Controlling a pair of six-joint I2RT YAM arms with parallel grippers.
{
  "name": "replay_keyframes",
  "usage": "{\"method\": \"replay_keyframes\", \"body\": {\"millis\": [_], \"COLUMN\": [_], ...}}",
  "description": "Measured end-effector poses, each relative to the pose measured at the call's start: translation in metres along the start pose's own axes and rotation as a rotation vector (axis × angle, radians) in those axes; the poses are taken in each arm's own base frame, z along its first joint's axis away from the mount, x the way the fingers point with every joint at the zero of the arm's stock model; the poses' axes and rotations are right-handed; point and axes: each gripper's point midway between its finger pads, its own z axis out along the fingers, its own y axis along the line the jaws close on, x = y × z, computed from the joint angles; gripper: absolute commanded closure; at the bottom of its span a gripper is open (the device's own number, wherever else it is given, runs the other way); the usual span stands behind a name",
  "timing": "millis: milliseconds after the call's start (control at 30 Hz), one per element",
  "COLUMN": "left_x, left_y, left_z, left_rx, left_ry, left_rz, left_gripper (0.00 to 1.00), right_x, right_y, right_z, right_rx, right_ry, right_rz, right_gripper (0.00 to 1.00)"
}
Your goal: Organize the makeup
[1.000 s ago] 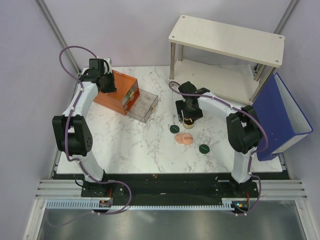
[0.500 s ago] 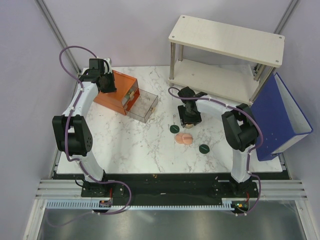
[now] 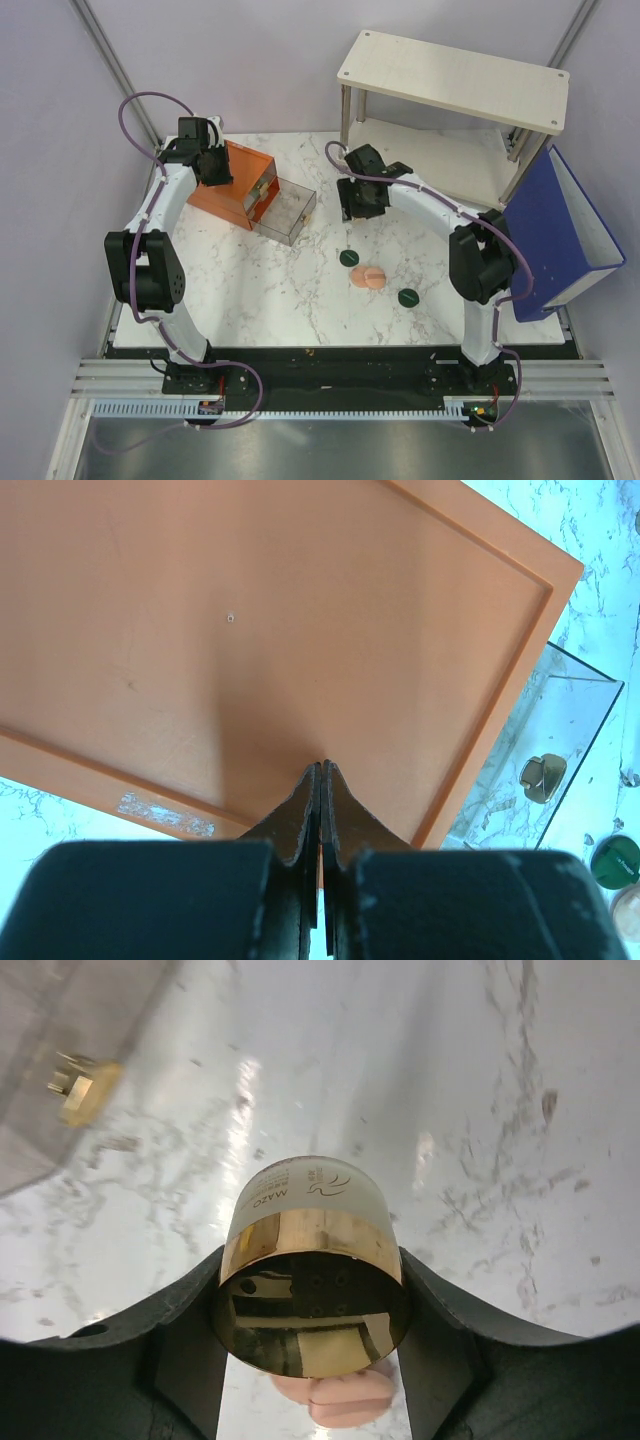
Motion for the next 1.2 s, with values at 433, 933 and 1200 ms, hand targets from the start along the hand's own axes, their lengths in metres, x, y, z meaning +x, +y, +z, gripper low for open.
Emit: {"method": "replay_keyframes", "body": {"millis": [433, 933, 1200], "left_x": [0.0, 0.0, 0.0], "left_y": [0.0, 0.0, 0.0], "left_z": [0.0, 0.0, 0.0], "left_rx": [0.0, 0.0, 0.0], "left_ry": [-0.001, -0.002, -0.003], "left_rz": [0.0, 0.001, 0.005], "left_gripper": [0.98, 0.98, 0.98], "right_x": [-0.1, -0.052, -0.053], "right_y": [0.108, 0.178, 0.182], "right_z": [-0.006, 0.045, 0.057], "right_rx": [-0.248, -0.335, -0.34], "right_ry": [-0.218, -0.097, -0.105], "right_rz": [-0.042, -0.07, -0.041], "right_gripper": [0.94, 0.72, 0.5]}}
